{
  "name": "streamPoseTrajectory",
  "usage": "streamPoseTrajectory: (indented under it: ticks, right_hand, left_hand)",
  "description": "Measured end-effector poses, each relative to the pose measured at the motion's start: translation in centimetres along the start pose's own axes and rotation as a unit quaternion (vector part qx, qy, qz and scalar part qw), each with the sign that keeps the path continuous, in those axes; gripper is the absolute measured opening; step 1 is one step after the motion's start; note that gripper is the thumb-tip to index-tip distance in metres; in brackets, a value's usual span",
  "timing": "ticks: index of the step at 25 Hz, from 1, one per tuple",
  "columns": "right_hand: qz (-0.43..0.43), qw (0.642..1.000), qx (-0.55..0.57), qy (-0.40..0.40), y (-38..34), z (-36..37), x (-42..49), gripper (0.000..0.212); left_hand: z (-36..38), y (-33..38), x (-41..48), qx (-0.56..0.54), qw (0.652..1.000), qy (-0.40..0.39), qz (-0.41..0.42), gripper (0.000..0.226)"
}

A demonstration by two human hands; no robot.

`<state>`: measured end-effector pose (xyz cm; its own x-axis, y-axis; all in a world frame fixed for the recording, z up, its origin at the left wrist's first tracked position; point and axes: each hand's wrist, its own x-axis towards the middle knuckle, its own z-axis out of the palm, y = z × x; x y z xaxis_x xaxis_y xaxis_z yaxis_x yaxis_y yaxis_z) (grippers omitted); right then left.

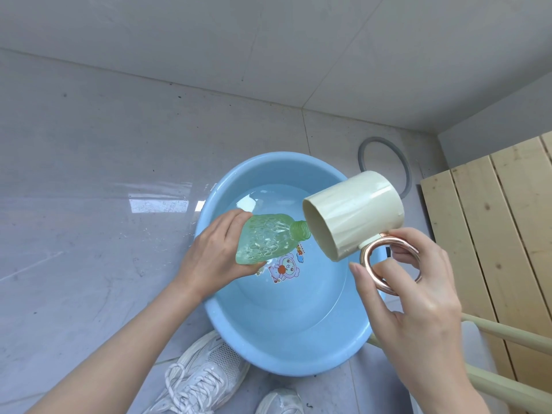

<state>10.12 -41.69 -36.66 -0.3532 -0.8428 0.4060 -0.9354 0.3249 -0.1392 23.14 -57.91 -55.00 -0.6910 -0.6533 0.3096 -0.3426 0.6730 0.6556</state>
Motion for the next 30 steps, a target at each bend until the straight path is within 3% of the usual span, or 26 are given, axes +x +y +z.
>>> streamPoseTrajectory:
  ticks: [4, 8, 13, 22, 30]
  right_hand:
    - [0.103, 0.990, 0.099, -0.020, 0.8, 0.1, 0.1, 0.037]
    - [0.315, 0.917, 0.238, -0.061, 1.4, 0.4, 0.9, 0.036]
    - [0.436, 0.855, 0.235, -0.154, 4.4, 3.9, -0.5, 0.043]
    - [0.410, 0.887, 0.136, -0.164, 6.4, 11.0, -5.2, 0.022]
    - [0.408, 0.877, 0.164, -0.192, 7.0, 14.2, -6.6, 0.026]
  left_hand:
    - [-0.1, -0.1, -0.1, 0.000, 1.000, -0.004, -0.008, 0.078]
    - [0.1, -0.1, -0.1, 0.008, 1.000, -0.009, -0.008, 0.083]
    - [-0.1, 0.1, 0.0, -0.013, 1.000, 0.006, -0.009, 0.088]
    - [0.0, 0.2, 0.0, 0.000, 1.000, -0.005, -0.013, 0.086]
    - [-0.3, 0.3, 0.1, 0.019, 1.000, -0.023, -0.003, 0.078]
